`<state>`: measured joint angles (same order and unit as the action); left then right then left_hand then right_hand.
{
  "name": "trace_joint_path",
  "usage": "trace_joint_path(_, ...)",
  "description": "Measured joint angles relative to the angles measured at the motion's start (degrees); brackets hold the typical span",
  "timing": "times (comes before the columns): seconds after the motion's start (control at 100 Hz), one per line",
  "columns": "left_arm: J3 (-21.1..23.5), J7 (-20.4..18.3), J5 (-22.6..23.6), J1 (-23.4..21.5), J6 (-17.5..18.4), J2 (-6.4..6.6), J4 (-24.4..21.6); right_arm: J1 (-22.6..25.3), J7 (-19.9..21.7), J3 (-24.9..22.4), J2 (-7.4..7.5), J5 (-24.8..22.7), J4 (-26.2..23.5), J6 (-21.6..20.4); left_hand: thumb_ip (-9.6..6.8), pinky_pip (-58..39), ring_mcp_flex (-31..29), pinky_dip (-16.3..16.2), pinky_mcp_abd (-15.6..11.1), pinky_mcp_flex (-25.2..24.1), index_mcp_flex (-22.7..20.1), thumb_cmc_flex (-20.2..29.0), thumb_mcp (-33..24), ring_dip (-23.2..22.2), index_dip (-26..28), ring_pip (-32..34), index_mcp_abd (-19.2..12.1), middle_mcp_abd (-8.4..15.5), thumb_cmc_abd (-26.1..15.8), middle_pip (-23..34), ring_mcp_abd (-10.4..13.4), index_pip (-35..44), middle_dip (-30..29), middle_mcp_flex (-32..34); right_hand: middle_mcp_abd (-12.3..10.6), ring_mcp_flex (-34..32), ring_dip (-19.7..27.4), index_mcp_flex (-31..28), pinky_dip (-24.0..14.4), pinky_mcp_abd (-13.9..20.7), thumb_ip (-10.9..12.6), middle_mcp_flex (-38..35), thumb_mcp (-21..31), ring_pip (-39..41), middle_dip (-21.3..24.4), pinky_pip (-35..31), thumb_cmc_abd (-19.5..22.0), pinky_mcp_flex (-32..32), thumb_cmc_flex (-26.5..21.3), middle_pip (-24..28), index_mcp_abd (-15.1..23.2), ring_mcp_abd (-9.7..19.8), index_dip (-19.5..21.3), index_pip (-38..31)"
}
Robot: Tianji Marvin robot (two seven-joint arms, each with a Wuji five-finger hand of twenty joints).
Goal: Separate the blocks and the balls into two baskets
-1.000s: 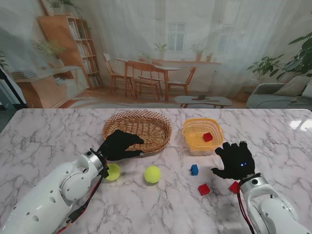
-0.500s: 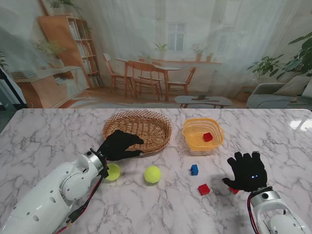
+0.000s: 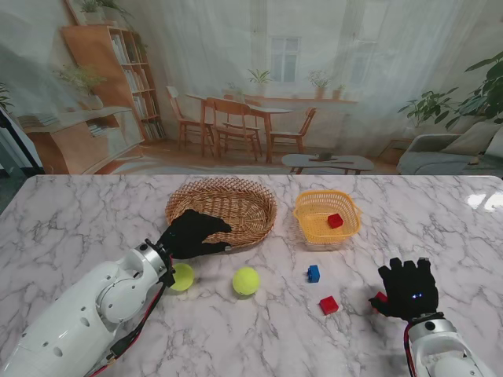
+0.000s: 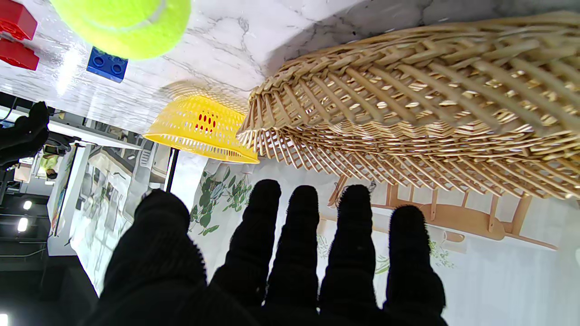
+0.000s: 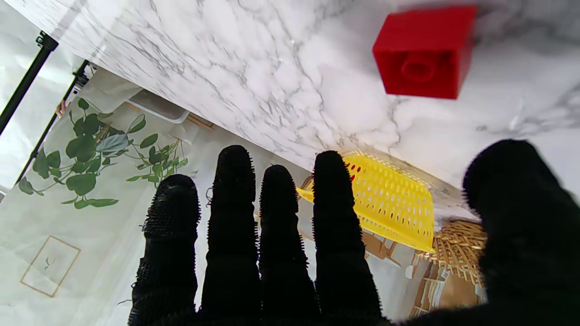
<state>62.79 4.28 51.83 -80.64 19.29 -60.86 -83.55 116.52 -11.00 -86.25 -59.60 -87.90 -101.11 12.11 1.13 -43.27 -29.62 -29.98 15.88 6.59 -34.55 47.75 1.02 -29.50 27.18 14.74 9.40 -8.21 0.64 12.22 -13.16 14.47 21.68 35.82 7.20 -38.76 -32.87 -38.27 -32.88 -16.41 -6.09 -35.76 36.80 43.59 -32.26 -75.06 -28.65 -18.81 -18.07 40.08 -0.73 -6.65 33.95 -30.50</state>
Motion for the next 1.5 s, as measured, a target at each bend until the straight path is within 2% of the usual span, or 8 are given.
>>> trace_joint_path(0.33,-0.2,-0.3,-0.1,0.0,-0.2,0.01,0.0,-1.3,1.6,2.0,0.13,0.2,3.9,3.0,0.0,0.0,0.0,0.0,0.0,0.0,0.0,0.0,0.0,0.0,0.0,0.0,0.0,0.0,0.0,0.0,0.0,0.0,0.0,0.0,0.0,0.0,0.0,0.0,0.0,0.0,0.0,0.0,0.0,0.0,0.0,0.0,0.0,0.0,0.0,-0.5,0.0,0.0,0.0,0.0)
trace_joint_path(0.65,-0.1,-0.6,-0.1,-0.1,-0.2,0.04,-0.1,-3.3,1.0,3.8,0.24,1.9,7.1,4.5,0.0,0.0,0.0,0.0,0.0,0.0,0.0,0.0,0.0,0.0,0.0,0.0,0.0,0.0,0.0,0.0,0.0,0.0,0.0,0.0,0.0,0.0,0.0,0.0,0.0,0.0,0.0,0.0,0.0,0.0,-0.1,0.3,0.0,0.0,0.0,-0.5,0.0,0.0,0.3,0.0)
trace_joint_path(0.78,-0.1,-0.6,0.0,-0.1,-0.3,0.05,-0.1,-4.0,1.2,4.5,0.28,2.8,7.7,4.6,0.0,0.0,0.0,0.0,0.0,0.0,0.0,0.0,0.0,0.0,0.0,0.0,0.0,0.0,0.0,0.0,0.0,0.0,0.0,0.0,0.0,0.0,0.0,-2.6,0.0,0.0,0.0,0.0,-0.1,0.0,-0.1,0.4,3.0,0.0,-0.6,-0.5,0.0,0.0,1.4,0.2)
trace_joint_path(0.92,0.0,-0.8,0.4,-0.2,-0.3,0.11,-0.3,-4.1,1.8,4.6,0.28,2.7,7.7,4.7,0.0,0.0,0.0,0.0,0.0,0.0,0.0,0.0,0.0,0.0,0.0,0.0,0.0,0.0,0.0,0.0,0.0,0.0,0.0,0.0,0.0,-0.6,-0.1,-3.1,0.0,0.0,0.6,-0.7,1.2,0.0,-0.6,0.4,3.1,-0.6,-1.5,-0.5,0.0,0.0,2.5,-2.5)
trace_joint_path(1.03,0.0,-0.9,0.5,-0.2,-0.3,0.17,-0.5,-4.2,2.3,4.6,0.28,2.5,7.6,4.8,0.0,0.0,0.0,0.0,0.0,0.0,0.0,0.0,0.0,0.0,0.0,0.0,0.0,0.0,0.0,0.0,0.0,0.0,0.0,0.0,-0.1,-1.3,-0.7,-5.5,0.0,0.0,0.6,-1.5,4.5,0.0,-1.1,0.4,2.5,-1.3,-2.3,-0.5,0.1,0.0,3.6,-4.5)
trace_joint_path(1.18,0.0,-1.0,0.5,-0.3,-0.4,0.19,-0.6,-4.5,2.6,5.2,0.33,2.3,7.7,5.3,0.0,0.0,0.0,0.0,0.0,0.0,0.0,0.0,0.0,0.0,0.0,0.0,0.0,0.0,0.0,0.0,0.0,0.0,0.0,0.0,-0.2,-2.7,-1.3,-5.4,0.0,0.0,0.7,-3.6,7.3,0.0,-1.6,0.3,1.9,-2.1,-5.0,0.3,0.2,0.0,3.7,-5.9)
trace_joint_path(1.32,0.0,-1.0,0.5,-0.4,-0.4,0.2,-0.7,-5.0,2.0,5.8,0.37,2.6,8.2,6.0,0.0,0.0,0.0,0.0,0.0,0.0,0.0,0.0,0.0,0.0,0.0,0.0,0.0,0.0,0.0,0.0,0.0,0.0,0.0,0.0,-0.3,-3.8,-1.5,-5.2,0.0,0.0,-3.2,-4.3,7.8,0.0,-2.0,-0.1,1.2,-2.7,-6.2,0.8,0.0,0.0,-1.5,-11.1)
trace_joint_path(1.5,0.0,-1.1,0.5,-0.4,-0.4,0.21,-0.7,-5.0,1.7,5.7,0.35,2.6,8.1,5.9,0.0,0.0,0.0,0.0,0.0,0.0,0.0,0.0,0.0,0.0,0.0,0.0,0.0,0.0,0.0,0.0,0.0,0.0,0.0,0.0,-0.9,-4.6,-1.6,-4.6,0.0,0.0,-4.9,-6.4,6.8,0.1,-2.1,-0.2,0.4,-3.2,-7.9,0.9,0.0,0.0,-5.8,-15.3)
